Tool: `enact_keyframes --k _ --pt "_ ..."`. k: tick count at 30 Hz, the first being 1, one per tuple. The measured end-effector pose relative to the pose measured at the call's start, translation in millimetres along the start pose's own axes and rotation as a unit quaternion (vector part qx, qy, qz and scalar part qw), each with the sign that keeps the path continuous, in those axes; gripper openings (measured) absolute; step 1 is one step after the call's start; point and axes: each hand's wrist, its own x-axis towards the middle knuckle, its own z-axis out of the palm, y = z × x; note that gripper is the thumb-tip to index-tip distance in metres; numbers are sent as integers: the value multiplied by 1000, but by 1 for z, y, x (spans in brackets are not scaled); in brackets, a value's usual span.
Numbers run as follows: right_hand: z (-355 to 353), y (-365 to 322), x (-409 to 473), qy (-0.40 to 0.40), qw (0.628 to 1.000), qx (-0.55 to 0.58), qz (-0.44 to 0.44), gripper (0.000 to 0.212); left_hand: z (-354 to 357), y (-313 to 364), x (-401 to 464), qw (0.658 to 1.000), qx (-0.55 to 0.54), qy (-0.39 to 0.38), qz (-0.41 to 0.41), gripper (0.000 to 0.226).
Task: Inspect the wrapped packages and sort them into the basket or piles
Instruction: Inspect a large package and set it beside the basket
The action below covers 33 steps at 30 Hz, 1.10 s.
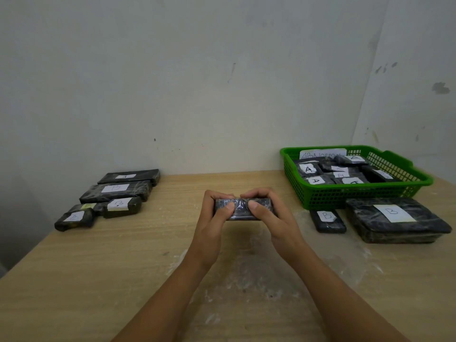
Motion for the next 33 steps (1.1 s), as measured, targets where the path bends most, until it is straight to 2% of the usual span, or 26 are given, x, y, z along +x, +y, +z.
enact_keyframes --k 5,11,14,18,27,33 --pt "-2 5 2 -10 1000 12 23 30 -3 -4 3 1000 -2 4 -1 22" --pt "0 6 1 -11 1000 8 16 26 -5 -6 3 1000 1 5 -3 19" --pt "-1 8 2 -13 999 29 17 36 -6 -8 4 1000 -1 2 3 19" --pt "-1 9 3 -6 1000 7 30 29 -7 -11 6 1000 -17 2 -3 9" --pt "3 3 0 -2 1000 -16 12 34 -5 -9 5 1000 -5 7 7 29" --pt "4 6 2 18 999 -21 17 21 -3 -7 3 1000 22 -5 0 36"
